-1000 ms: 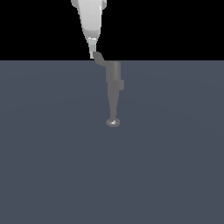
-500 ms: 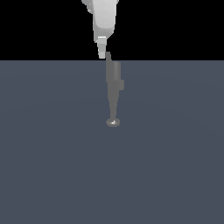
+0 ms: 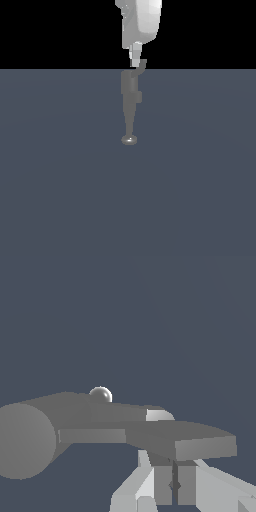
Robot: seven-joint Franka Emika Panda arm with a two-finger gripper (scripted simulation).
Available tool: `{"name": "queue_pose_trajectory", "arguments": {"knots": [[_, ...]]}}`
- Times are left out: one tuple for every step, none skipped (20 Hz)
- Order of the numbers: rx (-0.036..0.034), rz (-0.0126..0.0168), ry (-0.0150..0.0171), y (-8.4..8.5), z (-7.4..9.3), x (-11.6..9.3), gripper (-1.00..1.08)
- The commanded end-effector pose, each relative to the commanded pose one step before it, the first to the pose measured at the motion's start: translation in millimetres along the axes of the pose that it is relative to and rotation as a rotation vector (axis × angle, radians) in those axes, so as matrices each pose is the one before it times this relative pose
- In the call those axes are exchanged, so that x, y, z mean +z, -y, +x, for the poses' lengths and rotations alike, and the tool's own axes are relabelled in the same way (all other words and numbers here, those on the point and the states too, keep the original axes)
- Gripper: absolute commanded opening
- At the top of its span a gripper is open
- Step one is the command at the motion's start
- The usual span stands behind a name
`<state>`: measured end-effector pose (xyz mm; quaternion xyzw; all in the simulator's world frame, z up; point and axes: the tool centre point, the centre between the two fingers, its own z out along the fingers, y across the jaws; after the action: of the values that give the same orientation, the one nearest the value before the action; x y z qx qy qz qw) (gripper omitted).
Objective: Turn on the faucet by rotating a designated handle.
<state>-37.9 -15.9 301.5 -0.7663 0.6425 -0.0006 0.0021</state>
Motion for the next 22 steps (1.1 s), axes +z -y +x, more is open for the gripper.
{"name": "queue_pose_trajectory", "arguments": {"knots": [[0.02770,-0.00224,-0.00189,-3.85,30.43,1.54,-1.00],[0.00059,-0.00036,-0.00001,-0.20,5.96,0.08,-1.00],[0.00103,-0.00062,-0.00002,-0.17,6.12,0.21,-1.00],[0.00059,-0.00035,0.00000,-0.17,5.83,0.08,-1.00],[0.00000,0.00000,0.00000,0.00,0.00,0.00,-1.00],[-0.03653,0.00412,0.00326,5.16,-25.62,-1.94,-1.00],[0.00136,-0.00016,-0.00014,2.15,3.24,0.08,-1.00],[0.00136,-0.00016,-0.00014,2.13,3.23,0.08,-1.00],[0.00118,-0.00014,-0.00012,2.14,3.12,0.07,-1.00],[0.00136,-0.00016,-0.00014,2.11,3.20,0.08,-1.00],[0.00136,-0.00016,-0.00014,2.10,3.18,0.08,-1.00],[0.00136,-0.00016,-0.00013,2.08,3.17,0.08,-1.00],[0.00118,-0.00014,-0.00011,2.09,3.06,0.07,-1.00],[0.00128,-0.00015,-0.00012,2.07,3.10,0.08,-1.00],[0.00128,-0.00015,-0.00012,2.06,3.08,0.08,-1.00],[0.00128,-0.00015,-0.00012,2.04,3.07,0.08,-1.00],[0.00128,-0.00015,-0.00012,2.03,3.05,0.07,-1.00],[0.00128,-0.00015,-0.00012,2.02,3.04,0.07,-1.00],[0.00128,-0.00015,-0.00012,2.01,3.02,0.07,-1.00],[0.00128,-0.00015,-0.00011,2.00,3.01,0.07,-1.00],[0.00118,-0.00014,-0.00010,2.00,2.94,0.07,-1.00],[0.00128,-0.00015,-0.00011,1.97,2.98,0.07,-1.00]]}}
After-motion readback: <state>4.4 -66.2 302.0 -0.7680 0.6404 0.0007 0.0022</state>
